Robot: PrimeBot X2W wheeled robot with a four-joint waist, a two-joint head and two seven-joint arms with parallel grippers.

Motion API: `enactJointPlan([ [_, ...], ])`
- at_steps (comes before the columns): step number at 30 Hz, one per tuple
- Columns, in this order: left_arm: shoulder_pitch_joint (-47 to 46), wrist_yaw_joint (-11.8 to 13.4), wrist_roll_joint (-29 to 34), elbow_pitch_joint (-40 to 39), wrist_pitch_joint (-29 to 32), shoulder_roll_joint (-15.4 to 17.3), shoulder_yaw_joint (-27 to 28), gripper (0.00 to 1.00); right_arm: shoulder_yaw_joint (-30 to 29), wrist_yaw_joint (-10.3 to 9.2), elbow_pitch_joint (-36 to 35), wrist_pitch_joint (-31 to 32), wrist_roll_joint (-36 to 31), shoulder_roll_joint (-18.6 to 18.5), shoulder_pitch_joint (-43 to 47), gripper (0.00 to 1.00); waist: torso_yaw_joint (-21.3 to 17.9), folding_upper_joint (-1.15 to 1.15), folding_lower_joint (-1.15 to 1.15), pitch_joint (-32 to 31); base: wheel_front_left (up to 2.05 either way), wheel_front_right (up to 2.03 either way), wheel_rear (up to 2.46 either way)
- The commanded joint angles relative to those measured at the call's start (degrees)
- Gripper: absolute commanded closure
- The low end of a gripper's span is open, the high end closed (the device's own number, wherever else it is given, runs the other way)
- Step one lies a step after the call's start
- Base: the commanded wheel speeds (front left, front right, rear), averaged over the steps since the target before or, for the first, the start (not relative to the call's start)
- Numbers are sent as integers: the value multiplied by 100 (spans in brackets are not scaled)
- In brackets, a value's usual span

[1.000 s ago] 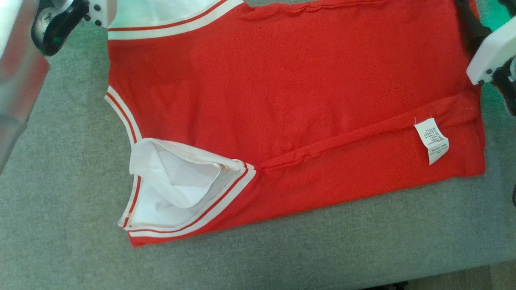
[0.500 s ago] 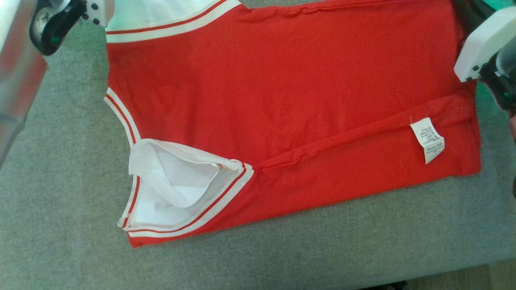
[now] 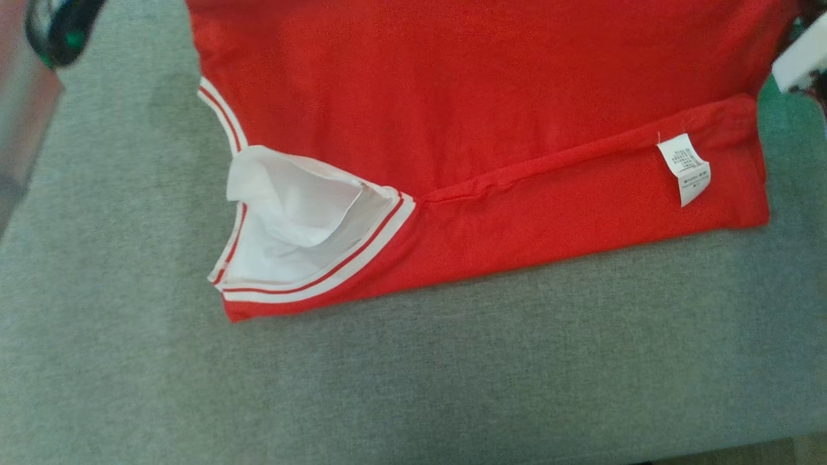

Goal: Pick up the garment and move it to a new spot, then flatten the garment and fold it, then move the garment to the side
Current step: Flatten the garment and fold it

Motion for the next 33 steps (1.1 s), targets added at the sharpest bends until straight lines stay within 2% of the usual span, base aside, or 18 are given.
enactJointPlan([
  [1,88,40,-70,-261,-86,349,247,100,-58,-4,-192,-104,132,-166,295,100,93,0,0,-93,0,0,0],
  [5,611,113,-155,-699,-175,552,225,100,-132,-4,-296,-245,282,-262,581,100,206,0,0,-209,0,0,0],
  [9,1350,402,-288,-1482,-257,829,234,100,-256,-4,-432,-430,389,-374,984,100,355,0,0,-362,0,0,0],
  [20,3376,1702,-412,-3987,-322,1671,141,100,-583,-4,-1001,-644,375,-592,2087,100,578,0,0,-649,0,0,0],
  [23,3788,2003,-420,-4397,-391,1786,108,100,-733,-4,-1176,-721,283,-648,2393,100,618,0,0,-704,0,0,0],
  [27,4181,2285,-446,-4765,-520,1876,105,100,-935,-4,-1446,-848,120,-684,2835,100,657,0,0,-773,0,0,0],
  [30,4409,2438,-461,-4980,-567,1927,79,100,-1105,-4,-1619,-917,-37,-654,3154,100,661,0,0,-808,0,0,0],
  [33,4577,2480,-507,-5087,-591,1928,27,100,-1270,-4,-1747,-904,-170,-547,3400,100,656,0,0,-808,0,0,0],
])
